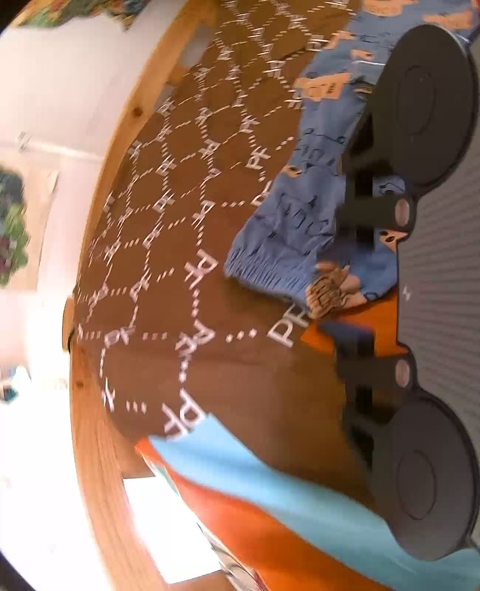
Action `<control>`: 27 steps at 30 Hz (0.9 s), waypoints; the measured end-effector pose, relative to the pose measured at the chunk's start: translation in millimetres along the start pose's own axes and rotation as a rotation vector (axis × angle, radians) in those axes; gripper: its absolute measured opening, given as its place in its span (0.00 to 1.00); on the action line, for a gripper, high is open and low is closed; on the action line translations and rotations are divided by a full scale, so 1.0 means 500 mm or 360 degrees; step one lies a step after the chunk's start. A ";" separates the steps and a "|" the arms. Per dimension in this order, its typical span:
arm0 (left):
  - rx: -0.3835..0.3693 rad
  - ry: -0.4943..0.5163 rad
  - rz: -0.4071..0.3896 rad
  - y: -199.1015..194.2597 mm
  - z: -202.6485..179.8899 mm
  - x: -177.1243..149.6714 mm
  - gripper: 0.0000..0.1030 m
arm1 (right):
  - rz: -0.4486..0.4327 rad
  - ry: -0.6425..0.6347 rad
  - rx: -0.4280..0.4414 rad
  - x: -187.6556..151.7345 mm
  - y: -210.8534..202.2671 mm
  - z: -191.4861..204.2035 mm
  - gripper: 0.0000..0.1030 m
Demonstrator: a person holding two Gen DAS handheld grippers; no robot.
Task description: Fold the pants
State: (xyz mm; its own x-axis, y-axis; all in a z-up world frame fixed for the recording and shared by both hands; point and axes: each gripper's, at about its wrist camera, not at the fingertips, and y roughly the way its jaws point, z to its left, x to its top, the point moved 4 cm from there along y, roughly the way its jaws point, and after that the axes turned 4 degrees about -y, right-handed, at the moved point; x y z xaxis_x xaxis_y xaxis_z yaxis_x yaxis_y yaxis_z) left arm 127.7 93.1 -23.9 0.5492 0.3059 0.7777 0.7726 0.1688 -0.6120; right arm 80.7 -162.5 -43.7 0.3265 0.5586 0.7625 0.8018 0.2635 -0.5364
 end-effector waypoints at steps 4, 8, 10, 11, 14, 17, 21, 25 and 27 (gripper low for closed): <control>-0.0001 0.0188 -0.0114 -0.019 -0.034 -0.012 0.17 | 0.0027 0.0016 0.0019 -0.010 0.014 0.017 0.99; -0.0034 0.0376 -0.0206 -0.040 -0.072 -0.021 0.15 | 0.0020 -0.0045 0.0000 -0.010 0.014 0.028 0.99; -0.0023 0.0435 -0.0227 -0.041 -0.085 -0.024 0.15 | 0.0019 -0.0049 -0.0003 -0.011 0.013 0.028 0.99; -0.0015 0.0439 -0.0222 -0.040 -0.085 -0.024 0.15 | 0.0020 -0.0050 -0.0003 -0.011 0.013 0.028 0.99; 0.0036 0.0332 -0.0158 -0.026 -0.063 -0.015 0.15 | 0.0027 -0.0054 -0.0003 -0.012 0.014 0.029 0.99; 0.0110 0.0178 -0.0080 -0.003 -0.030 -0.005 0.25 | 0.0028 -0.0061 -0.0008 -0.012 0.014 0.030 0.99; -0.0044 -0.0122 -0.0010 0.016 0.010 0.003 0.59 | 0.0027 -0.0073 -0.0011 -0.014 0.015 0.031 0.99; -0.0161 -0.0297 -0.0019 0.036 0.029 0.009 0.65 | 0.0029 -0.0082 -0.0008 -0.014 0.015 0.032 0.99; -0.0181 -0.0336 -0.0021 0.036 0.030 0.010 0.55 | 0.0030 -0.0084 -0.0012 -0.015 0.016 0.033 0.99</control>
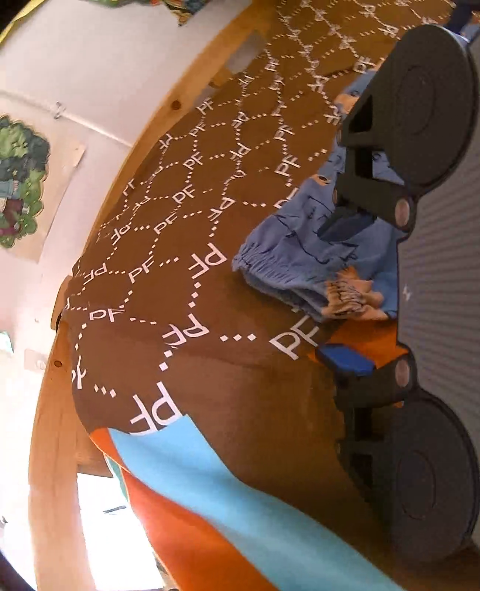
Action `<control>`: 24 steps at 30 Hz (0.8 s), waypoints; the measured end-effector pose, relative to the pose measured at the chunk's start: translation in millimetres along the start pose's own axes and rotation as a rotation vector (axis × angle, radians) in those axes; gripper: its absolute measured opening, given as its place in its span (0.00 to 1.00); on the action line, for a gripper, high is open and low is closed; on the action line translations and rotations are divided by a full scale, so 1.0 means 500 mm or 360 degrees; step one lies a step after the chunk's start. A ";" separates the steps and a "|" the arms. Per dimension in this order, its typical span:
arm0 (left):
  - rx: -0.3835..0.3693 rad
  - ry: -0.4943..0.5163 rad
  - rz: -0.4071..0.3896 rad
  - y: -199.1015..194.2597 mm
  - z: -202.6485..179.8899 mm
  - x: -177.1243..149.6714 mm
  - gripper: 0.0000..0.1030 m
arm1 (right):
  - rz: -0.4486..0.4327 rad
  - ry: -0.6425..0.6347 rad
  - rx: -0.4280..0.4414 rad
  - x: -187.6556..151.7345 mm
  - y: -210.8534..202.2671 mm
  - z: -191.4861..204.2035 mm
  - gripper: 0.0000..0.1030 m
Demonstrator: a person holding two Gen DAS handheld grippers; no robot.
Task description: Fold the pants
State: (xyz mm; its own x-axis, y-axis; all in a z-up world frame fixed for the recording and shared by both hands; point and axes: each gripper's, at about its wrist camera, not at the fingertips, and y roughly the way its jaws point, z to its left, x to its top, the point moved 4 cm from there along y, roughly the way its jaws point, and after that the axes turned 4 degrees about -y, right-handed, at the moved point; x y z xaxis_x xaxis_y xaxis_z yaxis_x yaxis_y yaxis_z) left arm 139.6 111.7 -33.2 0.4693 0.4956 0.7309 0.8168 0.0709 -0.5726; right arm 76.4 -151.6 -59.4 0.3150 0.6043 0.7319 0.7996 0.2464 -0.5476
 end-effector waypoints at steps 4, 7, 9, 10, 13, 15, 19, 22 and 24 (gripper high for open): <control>-0.0017 -0.0078 0.0069 0.019 0.017 -0.003 0.32 | -0.0011 -0.0018 -0.0022 0.000 -0.003 0.005 0.99; -0.0015 -0.0073 0.0068 0.020 0.019 -0.001 0.30 | -0.0020 -0.0036 -0.0037 0.000 -0.005 0.008 0.99; -0.0005 -0.0057 0.0067 0.019 0.020 -0.004 0.24 | -0.0020 -0.0033 -0.0033 -0.001 -0.004 0.008 0.99; 0.0001 -0.0053 0.0069 0.017 0.022 -0.004 0.21 | -0.0018 -0.0027 -0.0029 -0.001 -0.004 0.007 0.99; 0.0002 -0.0058 0.0067 0.014 0.026 -0.004 0.16 | -0.0021 0.0000 -0.0009 0.002 -0.005 0.001 0.99; 0.0010 -0.0028 0.0056 0.012 0.022 -0.004 0.16 | -0.0083 0.0053 0.0019 0.013 -0.011 -0.020 0.99; 0.0031 0.0031 0.0036 0.011 0.014 -0.005 0.15 | -0.0131 -0.0079 -0.0083 0.065 0.019 -0.053 0.99; 0.0028 0.0033 0.0030 0.013 0.017 -0.004 0.15 | -0.0112 -0.0131 -0.0168 0.097 0.071 -0.078 0.99; 0.0034 0.0062 0.0017 0.014 0.013 -0.006 0.14 | -0.0029 -0.0147 -0.0167 0.094 0.124 -0.083 0.99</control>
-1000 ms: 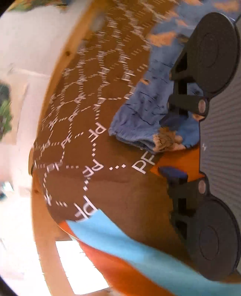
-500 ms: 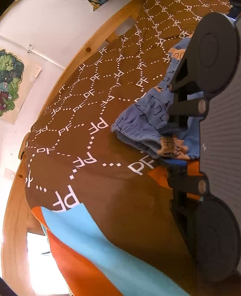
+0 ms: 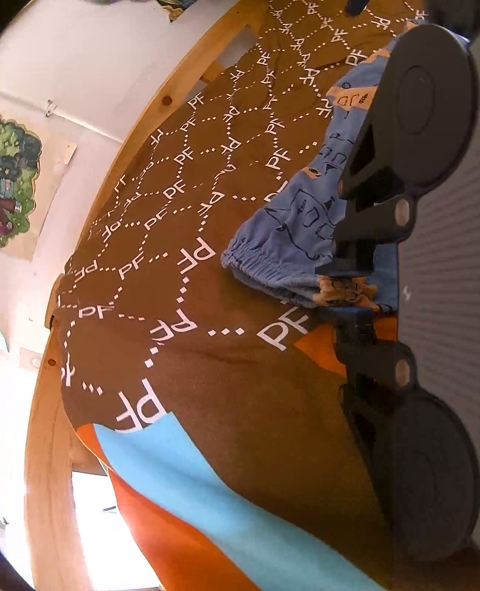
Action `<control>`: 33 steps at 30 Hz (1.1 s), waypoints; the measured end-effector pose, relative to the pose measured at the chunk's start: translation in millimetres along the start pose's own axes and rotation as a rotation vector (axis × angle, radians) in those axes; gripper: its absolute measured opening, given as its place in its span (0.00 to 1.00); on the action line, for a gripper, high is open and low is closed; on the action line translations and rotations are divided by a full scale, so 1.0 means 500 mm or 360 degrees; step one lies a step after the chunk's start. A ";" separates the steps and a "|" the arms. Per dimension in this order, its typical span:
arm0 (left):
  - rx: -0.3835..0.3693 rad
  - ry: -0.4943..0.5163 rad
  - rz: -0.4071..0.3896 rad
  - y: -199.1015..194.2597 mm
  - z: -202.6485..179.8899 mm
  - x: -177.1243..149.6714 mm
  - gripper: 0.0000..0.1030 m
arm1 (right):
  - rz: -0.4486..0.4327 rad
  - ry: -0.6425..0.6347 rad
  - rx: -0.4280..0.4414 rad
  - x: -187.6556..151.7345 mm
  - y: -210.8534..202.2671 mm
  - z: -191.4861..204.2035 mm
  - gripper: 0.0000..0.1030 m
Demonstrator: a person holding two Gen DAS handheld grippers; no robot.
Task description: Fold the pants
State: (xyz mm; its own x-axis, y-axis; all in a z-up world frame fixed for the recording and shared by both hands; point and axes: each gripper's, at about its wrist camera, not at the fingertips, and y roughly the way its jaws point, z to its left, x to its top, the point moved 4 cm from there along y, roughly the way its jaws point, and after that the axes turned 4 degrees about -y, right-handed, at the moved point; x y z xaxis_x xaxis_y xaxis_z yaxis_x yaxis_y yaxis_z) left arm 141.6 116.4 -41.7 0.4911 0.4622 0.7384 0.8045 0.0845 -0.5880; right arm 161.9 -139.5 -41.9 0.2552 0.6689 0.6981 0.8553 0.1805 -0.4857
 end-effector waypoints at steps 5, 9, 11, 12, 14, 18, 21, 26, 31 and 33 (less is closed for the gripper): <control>0.0007 0.0092 -0.0036 -0.009 -0.015 -0.005 0.13 | -0.0006 0.0150 0.0034 -0.019 -0.006 -0.016 0.97; -0.0015 0.0171 -0.0103 -0.030 -0.039 -0.003 0.13 | -0.0048 0.0371 -0.0001 -0.046 -0.094 -0.042 0.99; -0.0034 0.0272 -0.0159 -0.053 -0.066 -0.005 0.13 | -0.0041 0.0446 0.0030 -0.068 -0.135 -0.047 0.99; -0.0049 0.0331 -0.0188 -0.068 -0.083 -0.006 0.13 | -0.0039 0.0471 0.0020 -0.082 -0.156 -0.051 0.99; -0.0133 0.0451 -0.0253 -0.106 -0.129 -0.009 0.13 | -0.0051 0.0499 -0.0023 -0.105 -0.189 -0.064 0.99; -0.0309 0.0770 -0.0360 -0.181 -0.247 -0.037 0.13 | -0.0061 0.0530 -0.0165 -0.154 -0.247 -0.110 0.99; -0.0501 0.0916 -0.0304 -0.212 -0.341 -0.077 0.13 | -0.0029 0.0594 -0.0292 -0.192 -0.275 -0.156 0.99; -0.0743 0.1060 -0.0134 -0.207 -0.467 -0.179 0.13 | 0.0046 0.0720 -0.0450 -0.268 -0.307 -0.224 0.99; -0.0843 0.1269 0.0176 -0.139 -0.557 -0.318 0.37 | 0.0136 0.0823 -0.0517 -0.337 -0.317 -0.257 0.99; -0.0832 0.1296 0.0292 -0.116 -0.560 -0.349 0.53 | 0.0171 0.0873 -0.0522 -0.359 -0.316 -0.262 0.99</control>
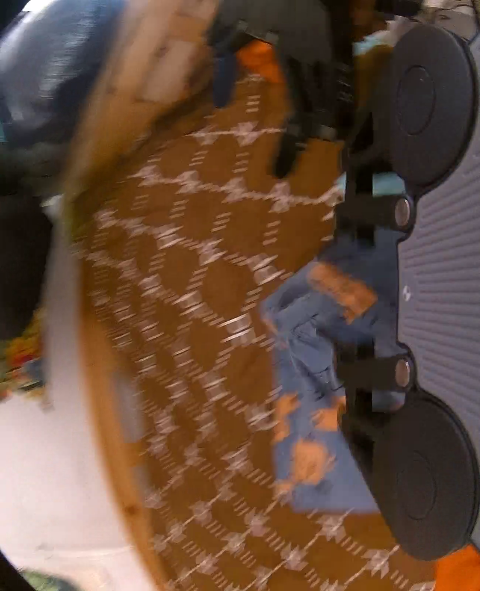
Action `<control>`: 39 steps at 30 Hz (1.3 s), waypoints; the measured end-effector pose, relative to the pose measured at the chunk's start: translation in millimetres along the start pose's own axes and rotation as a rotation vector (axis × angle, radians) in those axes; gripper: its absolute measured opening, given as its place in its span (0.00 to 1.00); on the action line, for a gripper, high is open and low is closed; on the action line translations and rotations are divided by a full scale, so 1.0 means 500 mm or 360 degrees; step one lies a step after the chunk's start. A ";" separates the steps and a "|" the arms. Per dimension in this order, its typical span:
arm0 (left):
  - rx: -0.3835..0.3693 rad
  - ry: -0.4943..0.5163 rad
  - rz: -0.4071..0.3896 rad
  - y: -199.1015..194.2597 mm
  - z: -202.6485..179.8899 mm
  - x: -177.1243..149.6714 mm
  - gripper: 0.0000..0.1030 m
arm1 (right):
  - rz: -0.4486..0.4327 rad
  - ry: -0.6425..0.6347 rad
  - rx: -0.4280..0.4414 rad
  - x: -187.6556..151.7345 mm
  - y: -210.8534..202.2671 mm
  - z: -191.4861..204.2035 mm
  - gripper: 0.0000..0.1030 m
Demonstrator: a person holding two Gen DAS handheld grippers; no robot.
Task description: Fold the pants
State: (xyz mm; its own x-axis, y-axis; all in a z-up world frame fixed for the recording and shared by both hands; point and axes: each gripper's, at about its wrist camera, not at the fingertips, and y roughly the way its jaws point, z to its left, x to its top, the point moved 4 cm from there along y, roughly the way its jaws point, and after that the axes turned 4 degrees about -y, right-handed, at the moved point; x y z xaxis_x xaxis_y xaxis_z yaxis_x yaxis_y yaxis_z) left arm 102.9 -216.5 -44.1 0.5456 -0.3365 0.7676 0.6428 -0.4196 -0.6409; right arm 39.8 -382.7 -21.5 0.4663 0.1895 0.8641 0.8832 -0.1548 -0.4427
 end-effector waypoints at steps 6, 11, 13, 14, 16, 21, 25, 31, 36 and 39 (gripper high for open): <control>0.0015 0.0146 -0.0004 -0.036 0.040 -0.035 0.71 | 0.0026 0.0090 0.0105 0.002 0.007 0.003 0.99; 0.0032 0.0267 -0.0004 -0.052 0.075 -0.070 0.71 | 0.0060 0.0258 0.0535 0.052 0.045 0.046 0.90; -0.0003 0.0191 -0.0016 -0.048 0.086 -0.081 0.69 | 0.0112 0.0324 0.0663 0.065 0.073 0.070 0.80; -0.0028 0.0136 -0.0004 -0.044 0.091 -0.084 0.67 | 0.0144 0.0345 0.0691 0.069 0.085 0.079 0.68; -0.0112 0.0048 0.0023 -0.037 0.099 -0.089 0.61 | 0.0221 0.0381 0.0747 0.074 0.106 0.096 0.52; -0.0157 0.0070 0.0037 -0.027 0.102 -0.100 0.36 | 0.0368 0.0431 0.0755 0.059 0.135 0.122 0.49; -0.0205 -0.0025 0.0026 -0.029 0.119 -0.095 0.10 | 0.0408 0.0507 0.0737 0.035 0.140 0.125 0.30; -0.0269 -0.0007 -0.0030 -0.052 0.109 -0.083 0.05 | 0.0344 0.0652 0.0741 0.048 0.107 0.096 0.00; -0.0257 0.0006 -0.0020 -0.050 0.107 -0.085 0.05 | 0.0396 0.0695 0.0776 0.050 0.091 0.095 0.24; -0.0263 -0.0023 0.0018 -0.041 0.112 -0.090 0.05 | 0.0435 0.0709 0.0814 0.046 0.100 0.107 0.35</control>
State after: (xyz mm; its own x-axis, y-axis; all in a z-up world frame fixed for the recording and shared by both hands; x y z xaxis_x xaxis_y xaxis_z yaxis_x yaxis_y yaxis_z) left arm 95.3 -145.8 -66.0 0.5605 -0.3304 0.7594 0.5400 -0.5494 -0.6376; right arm 97.4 -334.3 -36.8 0.7051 -0.2207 0.6739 0.7018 0.3529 -0.6188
